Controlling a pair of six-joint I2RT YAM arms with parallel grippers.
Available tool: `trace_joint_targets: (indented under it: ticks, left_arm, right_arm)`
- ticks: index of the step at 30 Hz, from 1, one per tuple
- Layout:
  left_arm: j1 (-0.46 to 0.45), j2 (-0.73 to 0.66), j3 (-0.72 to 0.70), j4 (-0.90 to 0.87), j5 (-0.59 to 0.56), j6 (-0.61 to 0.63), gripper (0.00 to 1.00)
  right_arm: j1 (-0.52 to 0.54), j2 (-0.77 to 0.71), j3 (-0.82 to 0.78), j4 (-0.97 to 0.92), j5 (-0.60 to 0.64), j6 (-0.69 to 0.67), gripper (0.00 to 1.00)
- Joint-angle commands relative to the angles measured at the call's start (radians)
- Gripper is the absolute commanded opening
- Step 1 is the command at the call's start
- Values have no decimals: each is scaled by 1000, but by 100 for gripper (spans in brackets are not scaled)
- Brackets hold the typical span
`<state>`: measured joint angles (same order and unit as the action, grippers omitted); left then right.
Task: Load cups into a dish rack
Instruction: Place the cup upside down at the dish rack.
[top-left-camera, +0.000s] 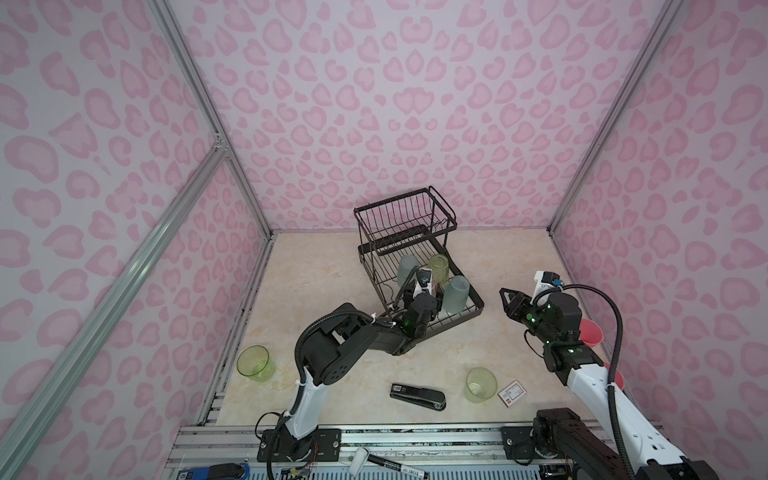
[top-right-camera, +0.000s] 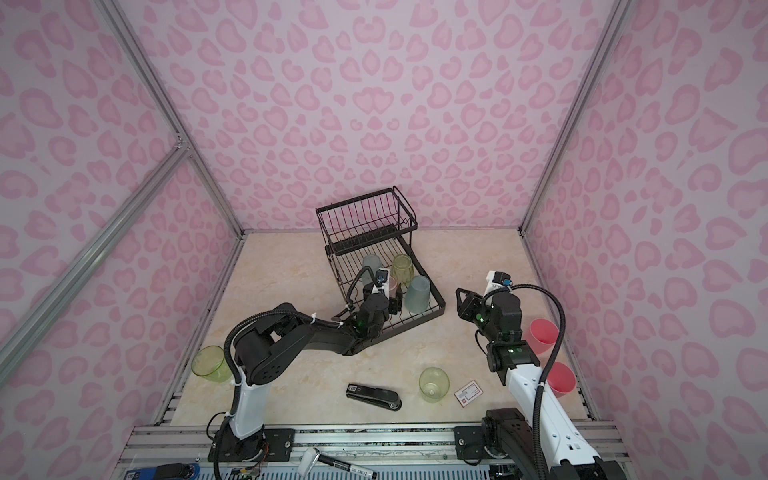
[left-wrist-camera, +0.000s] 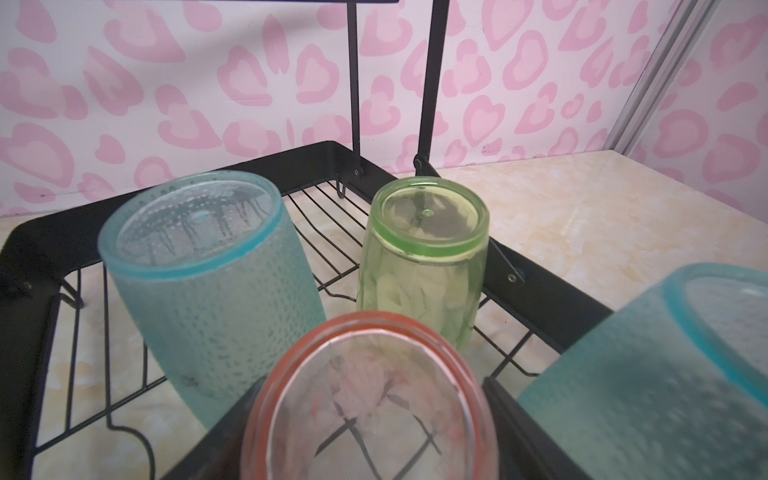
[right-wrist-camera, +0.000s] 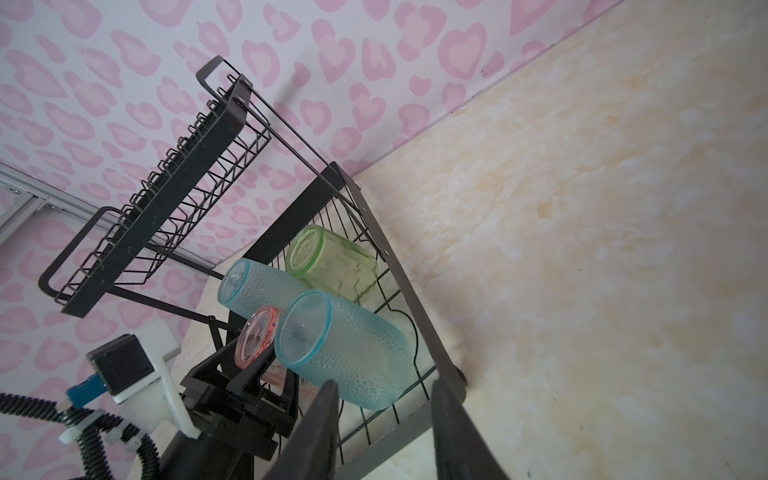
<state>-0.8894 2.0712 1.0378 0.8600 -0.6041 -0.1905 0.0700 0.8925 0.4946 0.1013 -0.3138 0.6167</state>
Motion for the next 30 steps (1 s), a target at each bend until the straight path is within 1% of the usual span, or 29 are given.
trace_joint_targets:
  ticks: [1,7,12,22,26,30]
  left_arm:
    - [1,0,4,27,3,-5,77]
    - [-6,-22,-2,28,4,12,85]
    - [-8,-34,-12,25,6,15,92]
    - [-12,-91,-25,4,30,14,96]
    - [-13,-117,-41,-4,23,10,97]
    - [-12,-153,-72,-4,18,-3,96]
  right_arm:
    - [0,-4,12,-32,25,-3,38]
    - [0,-6,37,-93,50,-1,42]
    - [0,-15,53,-134,67,0,48]
    - [0,-2,103,-222,107,9,56]
    - [0,33,130,-264,129,-6,57]
    - [7,64,147,-268,128,-9,57]
